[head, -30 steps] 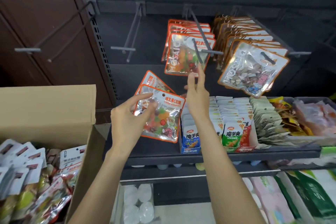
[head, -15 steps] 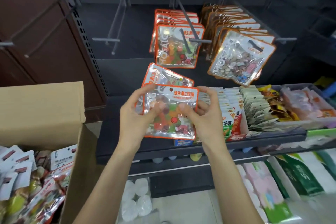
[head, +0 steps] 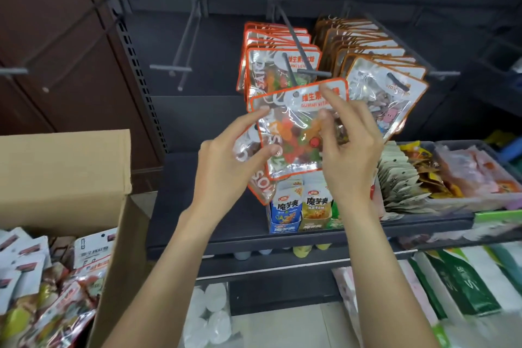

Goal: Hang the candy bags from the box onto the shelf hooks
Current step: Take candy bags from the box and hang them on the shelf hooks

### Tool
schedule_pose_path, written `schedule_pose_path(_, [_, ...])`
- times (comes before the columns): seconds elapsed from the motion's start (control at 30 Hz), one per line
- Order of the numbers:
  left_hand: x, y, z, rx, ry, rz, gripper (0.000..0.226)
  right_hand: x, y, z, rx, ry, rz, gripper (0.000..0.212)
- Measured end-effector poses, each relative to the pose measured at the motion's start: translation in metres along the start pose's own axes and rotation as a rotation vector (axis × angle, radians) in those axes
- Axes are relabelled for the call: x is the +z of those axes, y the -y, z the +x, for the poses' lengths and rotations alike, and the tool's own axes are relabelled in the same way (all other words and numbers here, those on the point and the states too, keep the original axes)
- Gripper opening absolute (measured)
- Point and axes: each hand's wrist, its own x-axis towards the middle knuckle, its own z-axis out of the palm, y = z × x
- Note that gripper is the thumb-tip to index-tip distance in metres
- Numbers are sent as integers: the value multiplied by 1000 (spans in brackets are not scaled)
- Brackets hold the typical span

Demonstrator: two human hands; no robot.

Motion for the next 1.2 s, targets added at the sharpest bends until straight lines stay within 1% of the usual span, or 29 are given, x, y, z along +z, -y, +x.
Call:
schedule_pose_path(0.1, [-1, 1, 5, 14, -37, -8, 49, 5, 0, 9, -17, 43, -9, 27])
schedule_pose_path(0.2, [-1, 2, 6, 17, -39, -17, 50, 5, 1, 10, 8, 91, -25, 29])
schedule_pose_path(0.3, [1, 3, 5, 11, -20, -14, 50, 0, 0, 7, 49, 141, -39, 39])
schedule_pose_path(0.43, [3, 5, 7, 12, -5, 12, 51, -4, -3, 5, 42, 212, -96, 55])
schedule_pose_path(0.57, [3, 6, 10, 15, -10, 23, 53, -4, -4, 6, 30, 262, -129, 60])
schedule_pose_path(0.67, [5, 4, 12, 19, -10, 23, 52, -5, -3, 9, 37, 248, -143, 60])
schedule_pose_path(0.8, [7, 10, 16, -16, -26, 81, 51, 3, -3, 15, 43, 293, -214, 55])
schedule_pose_path(0.9, [3, 21, 20, -38, -83, 132, 50, 24, -7, 29, 14, 277, -317, 48])
schedule_pose_path(1.0, [-4, 33, 17, -49, -140, 206, 48, 53, -18, 40, -12, 250, -422, 46])
schedule_pose_path(1.03, [-7, 37, 14, -65, -155, 202, 47, 62, -21, 42, 13, 246, -436, 47])
schedule_pose_path(1.1, [-16, 42, 9, -112, -161, 120, 45, 74, -25, 45, 87, 215, -410, 53])
schedule_pose_path(1.13, [-20, 42, 7, -135, -153, 65, 44, 77, -25, 44, 72, 193, -426, 52])
schedule_pose_path(1.2, [-28, 44, 5, -176, -122, -44, 44, 74, -22, 35, -19, 138, -433, 41])
